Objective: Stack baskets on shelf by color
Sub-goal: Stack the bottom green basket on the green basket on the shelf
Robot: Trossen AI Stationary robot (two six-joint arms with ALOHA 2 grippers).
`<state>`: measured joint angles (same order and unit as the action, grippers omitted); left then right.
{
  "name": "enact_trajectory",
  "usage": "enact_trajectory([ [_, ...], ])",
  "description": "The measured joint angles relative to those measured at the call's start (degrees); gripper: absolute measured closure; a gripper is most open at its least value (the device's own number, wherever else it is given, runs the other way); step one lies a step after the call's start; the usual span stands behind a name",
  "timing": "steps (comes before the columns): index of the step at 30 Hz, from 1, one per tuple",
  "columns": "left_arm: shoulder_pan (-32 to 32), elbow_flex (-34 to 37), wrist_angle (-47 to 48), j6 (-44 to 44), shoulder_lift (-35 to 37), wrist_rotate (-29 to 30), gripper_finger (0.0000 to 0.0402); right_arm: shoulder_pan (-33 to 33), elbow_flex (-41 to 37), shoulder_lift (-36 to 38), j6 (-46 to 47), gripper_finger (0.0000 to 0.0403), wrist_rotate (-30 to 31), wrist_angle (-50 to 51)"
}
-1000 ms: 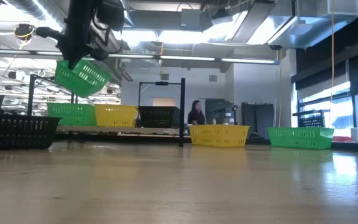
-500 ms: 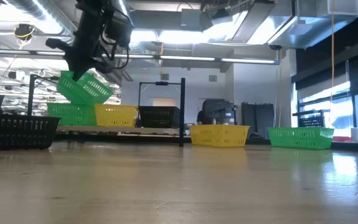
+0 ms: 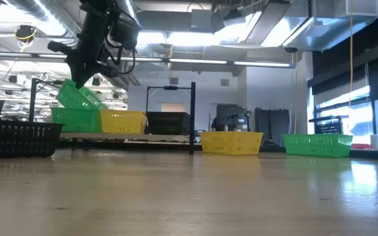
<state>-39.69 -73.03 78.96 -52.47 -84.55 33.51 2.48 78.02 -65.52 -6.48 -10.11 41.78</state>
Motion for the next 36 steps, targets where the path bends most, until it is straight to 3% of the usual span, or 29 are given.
enact_trajectory([
  [12, -1.2, 0.0, -0.2, 1.7, 2.5, 0.2, 0.0345, 0.0, 0.0, 0.0, 0.0, 0.0331, 0.1, -0.4],
  [20, 0.4, 0.0, -0.3, 4.0, 3.7, -0.9, 0.0345, 0.0, 0.0, 0.0, 0.2, 0.0331, 7.2, -0.4],
  [27, 0.4, 0.0, -0.5, 6.6, 3.6, -1.1, 0.0395, 0.0, 0.0, 0.0, 0.4, 0.0331, 7.5, -0.4],
  [36, -0.5, 1.6, 0.1, 7.8, 3.6, -1.2, 0.0401, 0.0, 0.0, 0.0, 0.4, 0.0331, 7.5, -0.4],
])
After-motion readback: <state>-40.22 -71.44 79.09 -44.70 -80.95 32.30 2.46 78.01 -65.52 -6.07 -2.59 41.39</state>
